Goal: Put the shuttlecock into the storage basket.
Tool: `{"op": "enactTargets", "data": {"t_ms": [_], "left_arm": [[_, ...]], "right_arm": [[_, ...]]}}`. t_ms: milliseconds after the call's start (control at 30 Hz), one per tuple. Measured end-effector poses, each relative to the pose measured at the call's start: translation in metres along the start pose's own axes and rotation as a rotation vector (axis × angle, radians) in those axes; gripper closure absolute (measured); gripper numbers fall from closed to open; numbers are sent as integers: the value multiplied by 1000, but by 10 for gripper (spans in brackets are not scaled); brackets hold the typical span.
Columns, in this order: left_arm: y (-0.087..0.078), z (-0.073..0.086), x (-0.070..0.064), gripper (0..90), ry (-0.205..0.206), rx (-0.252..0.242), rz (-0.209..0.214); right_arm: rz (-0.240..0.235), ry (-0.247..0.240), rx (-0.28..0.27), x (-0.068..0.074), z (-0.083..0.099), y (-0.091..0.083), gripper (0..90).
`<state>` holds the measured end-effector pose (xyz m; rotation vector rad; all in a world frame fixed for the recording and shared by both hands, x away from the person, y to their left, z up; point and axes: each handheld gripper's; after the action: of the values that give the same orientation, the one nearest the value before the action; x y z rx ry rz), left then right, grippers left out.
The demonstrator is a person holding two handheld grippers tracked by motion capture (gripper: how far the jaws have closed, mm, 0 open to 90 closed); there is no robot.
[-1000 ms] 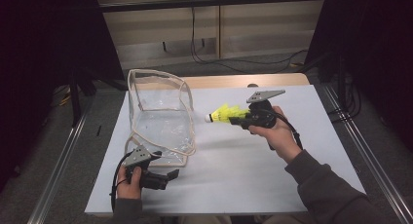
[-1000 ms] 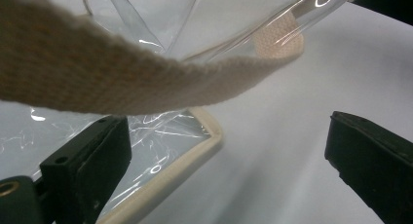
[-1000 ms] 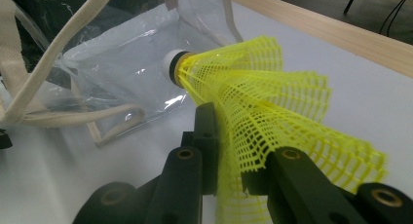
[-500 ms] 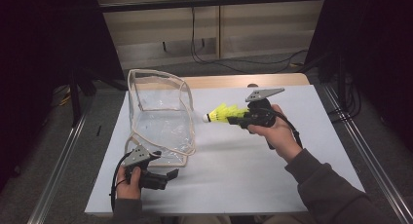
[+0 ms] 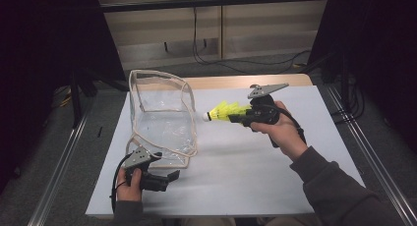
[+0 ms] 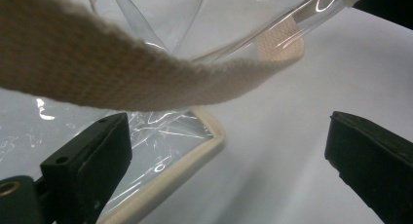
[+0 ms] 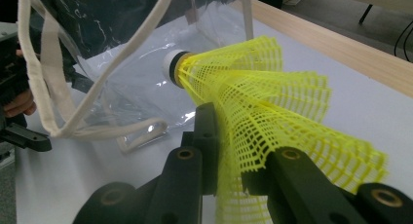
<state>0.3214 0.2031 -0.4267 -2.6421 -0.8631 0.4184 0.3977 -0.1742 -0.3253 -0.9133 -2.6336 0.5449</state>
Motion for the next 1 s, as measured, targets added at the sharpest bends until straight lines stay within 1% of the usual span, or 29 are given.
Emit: {"op": "enactTargets", "data": {"t_ms": [233, 333, 500, 567, 667, 767, 1000], "left_arm": [[0, 0, 0, 31, 0, -3, 4], [0, 0, 0, 31, 0, -6, 4], [0, 0, 0, 32, -1, -6, 3], [0, 0, 0, 31, 0, -6, 2], [0, 0, -1, 31, -2, -7, 3], [0, 0, -1, 31, -1, -6, 4], [0, 0, 0, 31, 0, -8, 5]], "right_arm": [[-1, -13, -6, 4, -16, -5, 798], [-11, -12, -12, 7, -22, -5, 798], [-21, -34, -15, 13, -32, -5, 798], [-27, -30, -16, 14, -36, -5, 798], [-34, -26, -15, 14, -43, -4, 798], [-31, -32, -10, 16, -48, -2, 798], [-42, -40, -2, 19, -56, 5, 798]]}}
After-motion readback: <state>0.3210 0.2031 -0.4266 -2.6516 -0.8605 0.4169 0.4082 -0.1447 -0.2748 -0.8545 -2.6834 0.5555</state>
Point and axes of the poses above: each handheld gripper's, and its own axes: y roughly forward along the jaws, z roughly out of its underside, x roughly to its left, and after that the axes turned 6 degrees about -x, right-handed
